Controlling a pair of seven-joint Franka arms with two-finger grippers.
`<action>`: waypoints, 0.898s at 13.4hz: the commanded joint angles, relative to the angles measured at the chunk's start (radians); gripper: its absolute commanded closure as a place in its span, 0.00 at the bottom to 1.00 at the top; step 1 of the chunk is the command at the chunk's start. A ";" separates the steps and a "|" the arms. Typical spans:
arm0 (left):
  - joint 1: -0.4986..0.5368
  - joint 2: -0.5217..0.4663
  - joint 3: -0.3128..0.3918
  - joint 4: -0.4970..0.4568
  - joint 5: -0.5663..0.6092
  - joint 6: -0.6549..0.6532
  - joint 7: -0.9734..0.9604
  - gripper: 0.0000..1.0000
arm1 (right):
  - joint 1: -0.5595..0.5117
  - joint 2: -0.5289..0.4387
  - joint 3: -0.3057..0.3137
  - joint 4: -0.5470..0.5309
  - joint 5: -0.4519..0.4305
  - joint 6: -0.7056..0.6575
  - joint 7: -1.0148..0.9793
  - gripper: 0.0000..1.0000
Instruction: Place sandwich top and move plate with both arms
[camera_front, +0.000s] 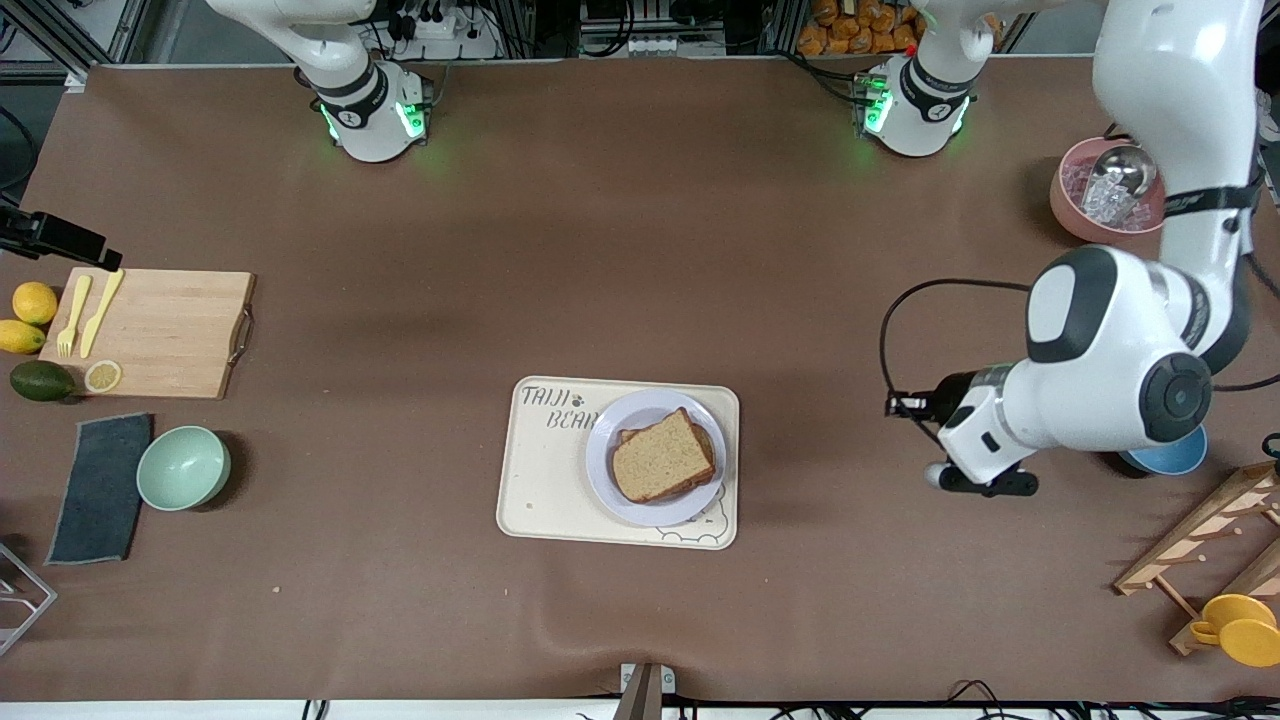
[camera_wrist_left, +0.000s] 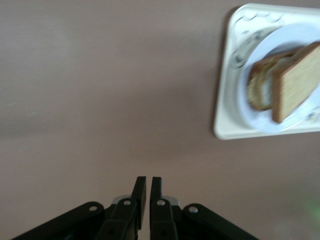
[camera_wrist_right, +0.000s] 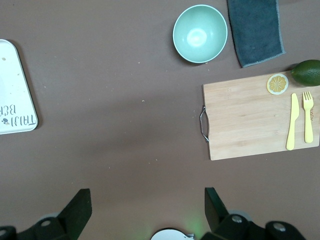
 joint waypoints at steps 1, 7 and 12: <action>0.008 -0.089 0.008 -0.022 0.075 -0.078 -0.011 0.81 | -0.012 0.000 0.009 0.006 0.006 -0.009 0.012 0.00; 0.079 -0.231 0.007 -0.023 0.181 -0.139 -0.002 0.25 | -0.010 0.000 0.007 0.006 0.004 -0.009 0.012 0.00; 0.133 -0.282 0.007 -0.024 0.181 -0.159 0.007 0.00 | -0.007 -0.002 0.009 0.011 0.001 -0.005 0.012 0.00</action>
